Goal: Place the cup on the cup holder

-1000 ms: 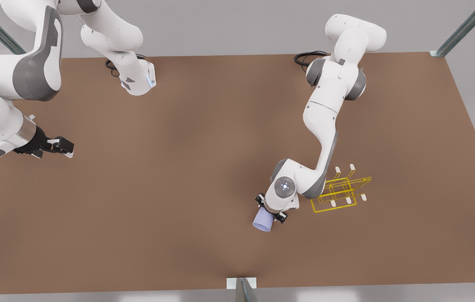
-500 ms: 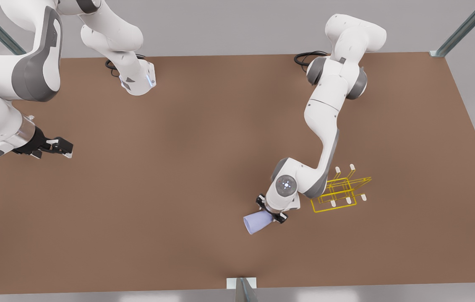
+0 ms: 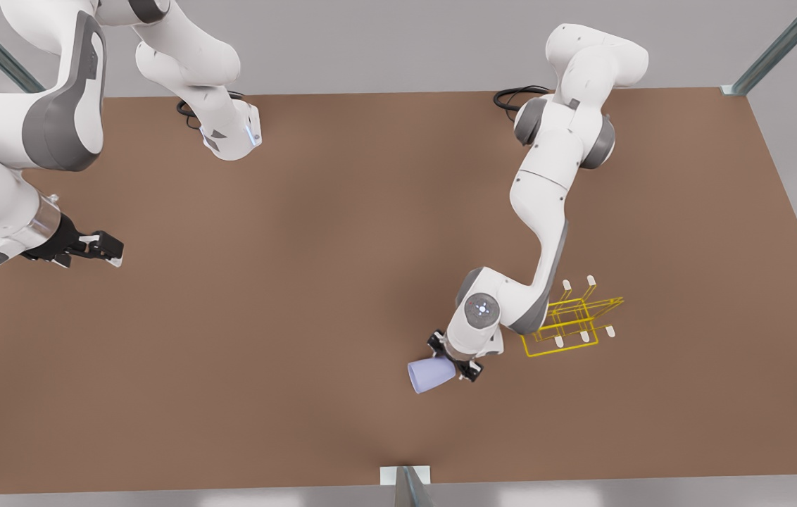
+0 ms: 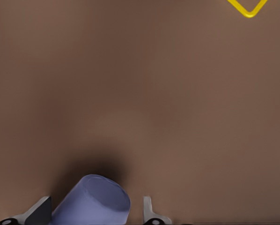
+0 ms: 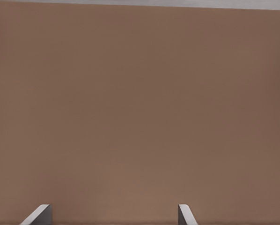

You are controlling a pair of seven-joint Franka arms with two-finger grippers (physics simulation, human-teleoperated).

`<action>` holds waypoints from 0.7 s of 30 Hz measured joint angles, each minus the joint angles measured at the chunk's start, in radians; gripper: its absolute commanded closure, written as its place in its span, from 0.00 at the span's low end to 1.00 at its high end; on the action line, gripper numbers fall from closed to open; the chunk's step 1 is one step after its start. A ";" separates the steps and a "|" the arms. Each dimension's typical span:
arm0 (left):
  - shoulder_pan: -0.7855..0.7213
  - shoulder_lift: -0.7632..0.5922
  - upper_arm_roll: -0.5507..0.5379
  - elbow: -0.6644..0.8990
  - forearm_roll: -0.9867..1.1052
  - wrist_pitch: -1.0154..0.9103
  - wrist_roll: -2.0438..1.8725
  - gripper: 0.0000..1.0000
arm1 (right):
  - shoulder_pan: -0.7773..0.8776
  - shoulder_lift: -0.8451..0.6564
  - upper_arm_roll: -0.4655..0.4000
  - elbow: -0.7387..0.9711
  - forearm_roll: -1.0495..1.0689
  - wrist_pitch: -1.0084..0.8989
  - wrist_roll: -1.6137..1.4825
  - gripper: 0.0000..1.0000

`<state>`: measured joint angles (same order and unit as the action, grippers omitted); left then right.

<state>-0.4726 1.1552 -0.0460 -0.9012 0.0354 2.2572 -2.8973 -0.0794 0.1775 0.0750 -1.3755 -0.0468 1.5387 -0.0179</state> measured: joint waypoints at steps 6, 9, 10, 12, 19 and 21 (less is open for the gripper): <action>-0.004 0.011 -0.001 0.002 0.000 0.049 0.000 0.04 | 0.005 0.003 0.002 0.001 0.003 0.002 0.000 0.00; -0.003 0.022 -0.001 0.002 0.000 0.071 0.000 0.04 | 0.014 0.004 0.007 0.007 0.006 0.003 0.000 0.00; -0.003 0.026 -0.001 0.002 0.000 0.079 0.000 0.04 | 0.014 -0.005 0.006 0.011 0.006 0.001 -0.001 0.00; -0.003 0.030 -0.002 0.004 0.000 0.096 0.000 0.04 | 0.003 -0.031 0.002 0.016 0.007 -0.012 -0.002 0.00; 0.000 0.052 -0.016 0.006 -0.005 0.170 0.000 0.03 | 0.063 0.075 0.009 0.086 -0.020 0.012 -0.003 0.00; 0.001 0.053 -0.023 0.006 -0.007 0.182 0.000 0.03 | 0.068 0.093 0.004 0.111 -0.034 0.008 -0.004 0.00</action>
<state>-0.4715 1.2081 -0.0692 -0.8949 0.0286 2.4388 -2.8973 -0.0115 0.2705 0.0791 -1.2640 -0.0810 1.5469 -0.0218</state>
